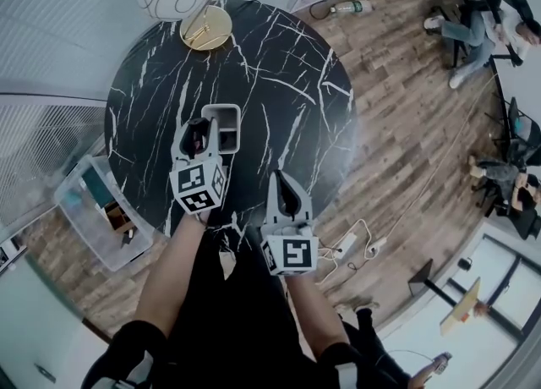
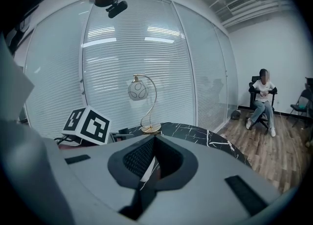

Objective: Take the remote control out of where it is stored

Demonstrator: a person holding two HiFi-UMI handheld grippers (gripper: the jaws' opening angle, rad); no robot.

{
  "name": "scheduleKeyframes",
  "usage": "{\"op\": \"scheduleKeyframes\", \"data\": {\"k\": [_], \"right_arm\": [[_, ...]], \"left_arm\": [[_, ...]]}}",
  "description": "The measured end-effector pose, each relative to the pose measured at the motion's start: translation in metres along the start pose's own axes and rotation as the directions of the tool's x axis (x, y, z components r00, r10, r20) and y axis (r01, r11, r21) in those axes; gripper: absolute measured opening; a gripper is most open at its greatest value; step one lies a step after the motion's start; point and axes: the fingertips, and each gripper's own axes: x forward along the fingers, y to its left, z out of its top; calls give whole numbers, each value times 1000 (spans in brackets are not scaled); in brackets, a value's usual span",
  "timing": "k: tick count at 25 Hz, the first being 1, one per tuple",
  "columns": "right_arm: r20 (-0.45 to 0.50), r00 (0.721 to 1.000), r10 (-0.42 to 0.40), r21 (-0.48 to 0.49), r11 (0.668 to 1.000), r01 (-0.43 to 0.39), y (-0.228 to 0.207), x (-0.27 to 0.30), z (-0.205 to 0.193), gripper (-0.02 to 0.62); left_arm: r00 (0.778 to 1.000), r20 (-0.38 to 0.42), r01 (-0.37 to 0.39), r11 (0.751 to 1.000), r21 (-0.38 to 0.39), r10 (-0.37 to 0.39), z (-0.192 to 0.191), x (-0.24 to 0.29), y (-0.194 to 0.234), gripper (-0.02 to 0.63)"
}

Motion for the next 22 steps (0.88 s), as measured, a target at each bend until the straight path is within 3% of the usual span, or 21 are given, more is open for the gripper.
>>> {"op": "scheduleKeyframes", "data": {"k": [8,15,22], "right_arm": [[45,999,3,-5,1000,-3,7,-15,16,2],[108,994,9,-13,1000,-8,12,-42,39,2],[137,991,10,-25,1000,-7,17,-86,46,2]], "left_arm": [[996,82,28,998,61,-33,37,-34,-11,199],[987,142,58,988,142,-78,66,-95,-28,198],[984,124,108,980,165,-129,65,-178,-47,198]]}}
